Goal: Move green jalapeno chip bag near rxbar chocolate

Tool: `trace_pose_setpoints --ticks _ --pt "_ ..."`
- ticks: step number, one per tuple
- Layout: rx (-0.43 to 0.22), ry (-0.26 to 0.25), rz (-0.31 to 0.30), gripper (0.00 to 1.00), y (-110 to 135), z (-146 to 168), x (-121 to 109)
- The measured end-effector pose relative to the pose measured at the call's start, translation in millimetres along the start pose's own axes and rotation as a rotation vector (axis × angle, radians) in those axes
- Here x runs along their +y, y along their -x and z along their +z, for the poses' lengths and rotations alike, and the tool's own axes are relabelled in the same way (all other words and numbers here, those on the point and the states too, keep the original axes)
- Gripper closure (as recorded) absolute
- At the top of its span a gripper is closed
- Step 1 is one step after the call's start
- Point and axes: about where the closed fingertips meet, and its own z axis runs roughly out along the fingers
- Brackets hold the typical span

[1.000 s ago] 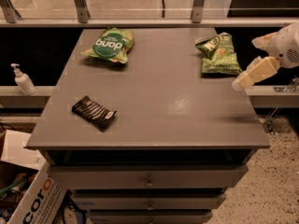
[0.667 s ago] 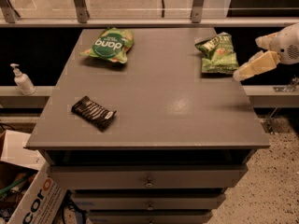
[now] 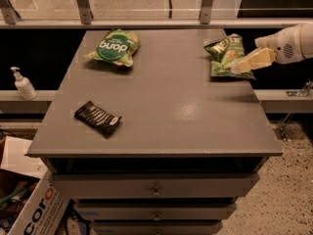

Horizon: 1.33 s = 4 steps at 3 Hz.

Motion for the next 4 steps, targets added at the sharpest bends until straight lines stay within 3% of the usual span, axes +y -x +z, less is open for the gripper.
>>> trace_pose_setpoints --ticks 1,2,4 --pt "0.017 -0.042 -0.001 0.00 4.1 21.0 -5.5" --pt "0.061 -0.091 0.003 0.00 -7.6 36.8 -10.2" --pt "0.095 -0.105 0.017 0.40 -22.4 55.6 -11.2"
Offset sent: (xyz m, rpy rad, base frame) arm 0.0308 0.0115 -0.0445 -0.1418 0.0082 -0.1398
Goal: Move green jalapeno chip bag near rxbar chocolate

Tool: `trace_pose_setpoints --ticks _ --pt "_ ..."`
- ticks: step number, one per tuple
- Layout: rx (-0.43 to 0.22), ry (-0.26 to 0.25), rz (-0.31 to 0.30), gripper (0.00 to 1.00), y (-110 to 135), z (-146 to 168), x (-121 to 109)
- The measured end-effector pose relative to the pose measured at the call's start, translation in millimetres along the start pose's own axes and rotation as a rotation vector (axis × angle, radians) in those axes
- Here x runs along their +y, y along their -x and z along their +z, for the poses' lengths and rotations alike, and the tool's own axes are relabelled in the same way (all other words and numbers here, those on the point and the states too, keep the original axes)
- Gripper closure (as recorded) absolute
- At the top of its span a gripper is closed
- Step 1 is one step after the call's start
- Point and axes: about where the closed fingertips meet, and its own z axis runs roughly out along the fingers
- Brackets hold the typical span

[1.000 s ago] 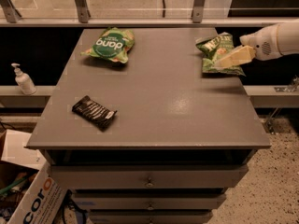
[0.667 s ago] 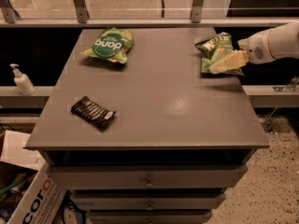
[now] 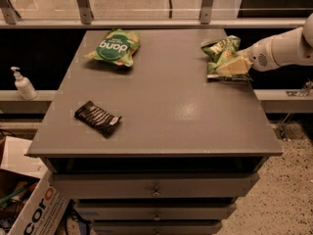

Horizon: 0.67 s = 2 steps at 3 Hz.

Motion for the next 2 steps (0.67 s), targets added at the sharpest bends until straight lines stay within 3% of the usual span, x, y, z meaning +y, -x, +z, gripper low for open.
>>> trace_pose_setpoints --ticks 2 --pt "-0.001 0.003 -0.026 0.87 0.8 -14.7 -6.1"
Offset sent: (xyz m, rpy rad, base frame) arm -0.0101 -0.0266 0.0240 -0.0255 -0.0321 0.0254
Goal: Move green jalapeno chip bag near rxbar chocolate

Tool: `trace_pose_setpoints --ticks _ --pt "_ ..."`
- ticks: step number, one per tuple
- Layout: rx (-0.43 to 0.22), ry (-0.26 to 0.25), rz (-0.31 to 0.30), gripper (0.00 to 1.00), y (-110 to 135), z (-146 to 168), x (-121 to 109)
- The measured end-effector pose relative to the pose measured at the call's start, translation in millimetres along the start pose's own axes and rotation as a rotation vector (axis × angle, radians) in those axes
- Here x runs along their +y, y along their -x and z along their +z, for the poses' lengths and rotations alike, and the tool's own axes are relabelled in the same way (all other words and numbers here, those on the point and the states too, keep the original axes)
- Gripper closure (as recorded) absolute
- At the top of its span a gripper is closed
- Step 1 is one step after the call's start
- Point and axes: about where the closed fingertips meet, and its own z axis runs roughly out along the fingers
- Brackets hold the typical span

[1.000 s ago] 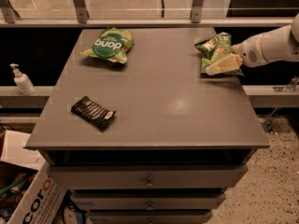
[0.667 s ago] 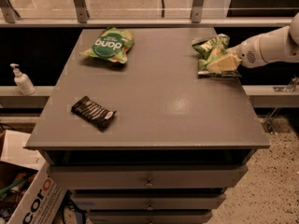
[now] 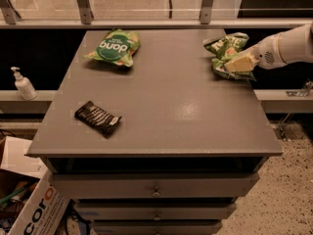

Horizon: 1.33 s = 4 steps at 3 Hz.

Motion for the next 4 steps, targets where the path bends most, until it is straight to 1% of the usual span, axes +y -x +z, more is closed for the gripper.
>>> trace_pose_setpoints --ticks 1,2,3,4 --pt "-0.010 0.038 -0.057 1.00 16.2 -10.2 10.7" --pt "-0.015 0.137 -0.159 1.00 42.6 -17.2 48.9" --pt "-0.011 0.282 -0.285 1.00 68.9 -15.7 104.9" --pt "-0.003 0.385 -0.397 1.00 90.8 -6.3 161.7"
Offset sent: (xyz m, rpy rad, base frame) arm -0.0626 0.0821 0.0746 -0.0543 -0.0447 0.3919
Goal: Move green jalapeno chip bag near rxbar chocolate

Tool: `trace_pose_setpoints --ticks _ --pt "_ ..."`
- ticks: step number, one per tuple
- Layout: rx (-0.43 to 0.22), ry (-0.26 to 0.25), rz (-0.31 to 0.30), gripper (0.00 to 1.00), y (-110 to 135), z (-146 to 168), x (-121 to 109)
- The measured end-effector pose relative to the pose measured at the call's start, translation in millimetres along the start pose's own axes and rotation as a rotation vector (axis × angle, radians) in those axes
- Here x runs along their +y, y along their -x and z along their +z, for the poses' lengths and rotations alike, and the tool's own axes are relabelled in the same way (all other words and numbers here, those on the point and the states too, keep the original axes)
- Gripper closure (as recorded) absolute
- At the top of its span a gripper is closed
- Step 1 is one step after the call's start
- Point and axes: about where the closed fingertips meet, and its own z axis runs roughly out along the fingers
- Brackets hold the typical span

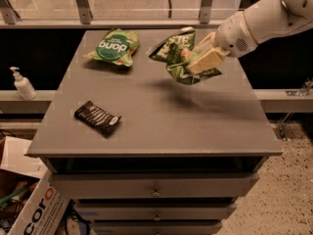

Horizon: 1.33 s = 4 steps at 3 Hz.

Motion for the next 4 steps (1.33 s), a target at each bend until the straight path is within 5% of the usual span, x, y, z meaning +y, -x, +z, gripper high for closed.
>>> trace_pose_setpoints --ticks 2,4 --pt "-0.002 0.170 -0.144 1.00 68.1 64.1 64.4" --pt "0.033 0.261 -0.238 1.00 88.6 112.1 101.7"
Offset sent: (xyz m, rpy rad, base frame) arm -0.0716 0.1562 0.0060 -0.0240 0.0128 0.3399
